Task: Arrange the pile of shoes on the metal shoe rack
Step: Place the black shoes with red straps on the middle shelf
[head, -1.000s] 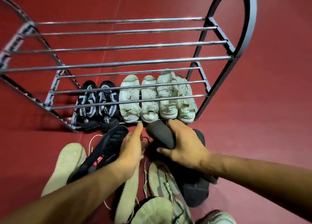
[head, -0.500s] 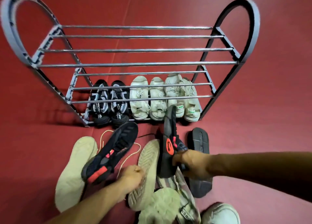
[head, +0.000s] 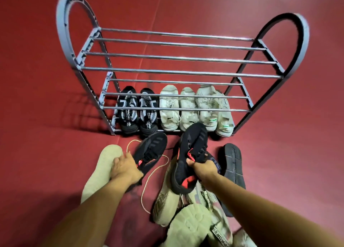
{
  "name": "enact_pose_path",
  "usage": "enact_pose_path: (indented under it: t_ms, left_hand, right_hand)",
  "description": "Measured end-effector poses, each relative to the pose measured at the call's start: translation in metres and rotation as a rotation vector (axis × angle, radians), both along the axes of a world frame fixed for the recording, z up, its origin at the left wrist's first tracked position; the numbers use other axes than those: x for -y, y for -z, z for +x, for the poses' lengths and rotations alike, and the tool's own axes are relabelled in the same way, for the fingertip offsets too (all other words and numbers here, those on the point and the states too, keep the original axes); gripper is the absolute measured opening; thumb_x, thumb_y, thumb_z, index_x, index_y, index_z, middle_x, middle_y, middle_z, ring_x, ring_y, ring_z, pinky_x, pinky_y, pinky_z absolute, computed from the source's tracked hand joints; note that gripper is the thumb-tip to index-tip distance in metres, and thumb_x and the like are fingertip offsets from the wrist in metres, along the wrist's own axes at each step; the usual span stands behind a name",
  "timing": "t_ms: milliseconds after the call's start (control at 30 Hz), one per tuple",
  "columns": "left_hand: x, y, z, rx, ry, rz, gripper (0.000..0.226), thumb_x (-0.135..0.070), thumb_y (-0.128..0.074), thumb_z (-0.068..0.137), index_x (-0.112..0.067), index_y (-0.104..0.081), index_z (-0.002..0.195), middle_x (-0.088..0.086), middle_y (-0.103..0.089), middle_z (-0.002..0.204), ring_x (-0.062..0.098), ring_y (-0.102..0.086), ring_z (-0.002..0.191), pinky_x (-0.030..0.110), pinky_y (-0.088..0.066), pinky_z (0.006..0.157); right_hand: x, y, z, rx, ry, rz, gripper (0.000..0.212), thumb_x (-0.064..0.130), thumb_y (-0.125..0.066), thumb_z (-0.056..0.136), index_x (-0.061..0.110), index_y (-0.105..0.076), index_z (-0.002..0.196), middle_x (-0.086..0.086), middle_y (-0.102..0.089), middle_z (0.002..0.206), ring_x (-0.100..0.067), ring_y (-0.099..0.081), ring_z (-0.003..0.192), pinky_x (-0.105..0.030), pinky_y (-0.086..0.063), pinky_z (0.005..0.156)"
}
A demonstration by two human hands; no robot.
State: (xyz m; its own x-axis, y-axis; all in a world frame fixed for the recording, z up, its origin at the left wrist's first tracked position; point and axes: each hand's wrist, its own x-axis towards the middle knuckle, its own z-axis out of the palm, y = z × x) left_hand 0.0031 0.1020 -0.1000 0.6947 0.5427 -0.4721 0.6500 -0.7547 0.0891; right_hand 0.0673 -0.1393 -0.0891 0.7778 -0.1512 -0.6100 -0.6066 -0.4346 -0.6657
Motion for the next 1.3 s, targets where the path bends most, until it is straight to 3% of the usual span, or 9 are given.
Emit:
enact_pose_path:
  t_ms: [267, 433, 533, 600, 700, 833, 1000, 1133, 1300]
  left_hand:
    - [0.022, -0.015, -0.016, 0.143, -0.004, -0.188, 0.045, -0.055, -0.054, 0.090, -0.014, -0.067, 0.100, 0.015, -0.074, 0.102, 0.035, -0.068, 0.101, 0.040, -0.054, 0.082]
    - [0.061, -0.048, -0.018, 0.315, -0.654, -1.268, 0.030, -0.018, -0.045, 0.104, -0.012, -0.064, 0.081, -0.002, -0.072, 0.054, 0.019, -0.063, 0.090, 0.033, -0.057, 0.070]
    - [0.084, -0.051, -0.035, 0.553, -0.820, -1.566, 0.032, -0.030, -0.082, 0.077, 0.000, -0.071, 0.078, 0.014, -0.071, 0.065, 0.022, -0.061, 0.073, 0.015, -0.053, 0.076]
    - [0.083, -0.014, -0.045, 0.699, -0.896, -1.529, 0.048, -0.042, -0.062, 0.085, 0.006, -0.069, 0.085, 0.028, -0.071, 0.089, 0.022, -0.060, 0.074, 0.010, -0.050, 0.084]
    - [0.073, -0.018, -0.058, 0.461, -0.890, -1.373, 0.068, -0.060, -0.036, 0.098, -0.001, -0.071, 0.100, 0.031, -0.067, 0.120, 0.025, -0.075, 0.086, 0.030, -0.058, 0.083]
    - [0.073, -0.039, -0.059, 0.219, -0.735, -1.454, 0.065, -0.063, -0.057, 0.088, -0.005, -0.076, 0.112, 0.023, -0.072, 0.117, 0.037, -0.068, 0.112, 0.050, -0.045, 0.108]
    - [0.083, -0.022, -0.063, 0.316, -0.651, -1.098, 0.068, -0.040, -0.092, 0.046, -0.008, -0.074, 0.103, 0.009, -0.080, 0.088, 0.026, -0.076, 0.087, 0.043, -0.058, 0.089]
    - [0.092, -0.040, -0.060, 0.340, -0.664, -0.880, 0.013, -0.010, -0.087, 0.067, -0.008, -0.074, 0.069, -0.003, -0.069, 0.048, 0.015, -0.065, 0.053, 0.018, -0.048, 0.050]
    - [0.098, -0.062, -0.044, 0.371, -0.473, -0.813, 0.015, -0.020, -0.079, 0.063, -0.012, -0.068, 0.057, -0.008, -0.060, 0.046, 0.009, -0.051, 0.045, 0.018, -0.035, 0.042]
  right_hand:
    - [-0.016, -0.023, 0.001, 0.186, -0.024, 0.269, 0.043, 0.035, -0.069, 0.091, 0.012, -0.061, 0.056, 0.008, -0.053, 0.051, -0.015, -0.045, 0.057, -0.028, -0.035, 0.058]
    - [-0.037, -0.035, -0.021, 0.184, -0.231, 0.292, 0.050, 0.052, -0.077, 0.074, 0.003, -0.071, 0.067, 0.008, -0.065, 0.065, -0.007, -0.054, 0.065, -0.029, -0.048, 0.066]
    - [-0.024, -0.033, -0.037, 0.087, -0.262, 0.126, 0.054, 0.056, -0.074, 0.069, 0.003, -0.069, 0.067, 0.004, -0.069, 0.065, -0.010, -0.055, 0.064, -0.032, -0.050, 0.067]
    - [-0.013, -0.028, -0.049, 0.064, -0.290, 0.012, 0.047, 0.057, -0.068, 0.076, 0.010, -0.070, 0.077, 0.001, -0.073, 0.078, -0.015, -0.063, 0.074, -0.030, -0.052, 0.072]
    - [-0.014, -0.022, -0.067, 0.097, -0.302, -0.093, 0.067, 0.076, -0.056, 0.070, 0.019, -0.070, 0.102, -0.007, -0.070, 0.106, -0.027, -0.064, 0.105, -0.037, -0.050, 0.095]
    - [-0.027, -0.022, -0.083, 0.124, -0.194, 0.024, 0.056, 0.078, -0.046, 0.078, 0.023, -0.056, 0.077, -0.008, -0.060, 0.105, -0.031, -0.052, 0.113, -0.045, -0.037, 0.107]
    - [-0.016, 0.017, -0.063, 0.011, -0.059, 0.134, 0.067, 0.065, -0.074, 0.062, 0.012, -0.068, 0.101, -0.004, -0.075, 0.098, -0.026, -0.070, 0.098, -0.037, -0.053, 0.092]
    - [0.006, 0.031, -0.048, -0.105, -0.182, 0.089, 0.066, 0.056, -0.071, 0.052, 0.005, -0.075, 0.094, -0.003, -0.078, 0.086, -0.021, -0.073, 0.085, -0.036, -0.059, 0.086]
    - [0.017, -0.024, -0.070, 0.144, -0.189, -0.095, 0.016, 0.038, -0.060, 0.082, 0.026, -0.068, 0.088, -0.004, -0.076, 0.096, -0.021, -0.066, 0.087, -0.026, -0.046, 0.077]
